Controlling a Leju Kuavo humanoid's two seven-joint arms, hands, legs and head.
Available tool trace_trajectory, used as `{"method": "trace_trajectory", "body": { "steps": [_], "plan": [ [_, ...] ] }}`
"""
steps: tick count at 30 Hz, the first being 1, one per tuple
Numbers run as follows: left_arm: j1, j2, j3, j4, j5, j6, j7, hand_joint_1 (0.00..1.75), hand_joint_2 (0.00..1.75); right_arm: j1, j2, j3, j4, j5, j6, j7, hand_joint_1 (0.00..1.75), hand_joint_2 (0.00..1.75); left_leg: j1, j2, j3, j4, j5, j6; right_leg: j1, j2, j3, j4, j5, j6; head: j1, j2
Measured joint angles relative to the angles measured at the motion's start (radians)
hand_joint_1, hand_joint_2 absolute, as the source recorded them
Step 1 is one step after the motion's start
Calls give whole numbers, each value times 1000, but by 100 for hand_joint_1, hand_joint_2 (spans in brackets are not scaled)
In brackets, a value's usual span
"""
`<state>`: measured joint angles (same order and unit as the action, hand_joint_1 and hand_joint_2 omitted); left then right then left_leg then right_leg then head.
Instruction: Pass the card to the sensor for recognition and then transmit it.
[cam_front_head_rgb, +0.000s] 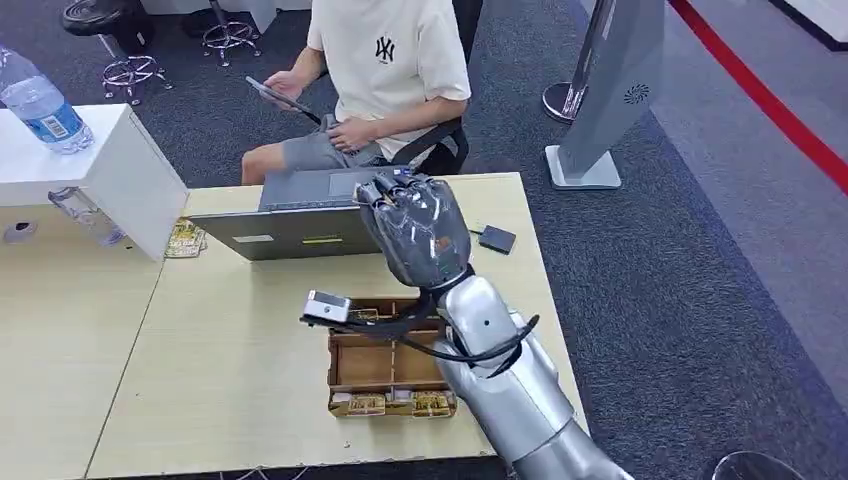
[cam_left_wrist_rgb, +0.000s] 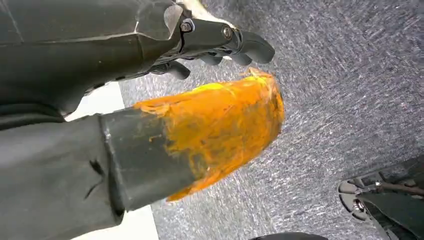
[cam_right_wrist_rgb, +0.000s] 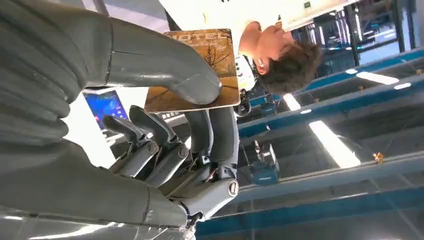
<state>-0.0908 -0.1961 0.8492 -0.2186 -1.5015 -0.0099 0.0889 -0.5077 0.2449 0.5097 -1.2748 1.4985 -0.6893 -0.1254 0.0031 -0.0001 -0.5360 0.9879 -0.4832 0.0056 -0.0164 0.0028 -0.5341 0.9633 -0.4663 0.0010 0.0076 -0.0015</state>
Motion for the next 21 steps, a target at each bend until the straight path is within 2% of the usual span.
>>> {"method": "trace_trajectory", "body": {
  "steps": [7, 21],
  "plan": [
    [-2, -3, -14, 0, -18, -11, 7, 0, 0, -87, 8, 21, 138, 40, 0, 73, 175, 175, 0, 0, 0, 1, 0, 0, 0, 0, 0, 0, 0, 0, 0, 0],
    [-13, -3, -27, 0, -31, -14, 8, 0, 0, -181, 9, 48, 305, 55, 0, 163, 175, 175, 0, 0, 0, 1, 0, 0, 0, 0, 0, 0, 0, 0, 0, 0]
  ]
}}
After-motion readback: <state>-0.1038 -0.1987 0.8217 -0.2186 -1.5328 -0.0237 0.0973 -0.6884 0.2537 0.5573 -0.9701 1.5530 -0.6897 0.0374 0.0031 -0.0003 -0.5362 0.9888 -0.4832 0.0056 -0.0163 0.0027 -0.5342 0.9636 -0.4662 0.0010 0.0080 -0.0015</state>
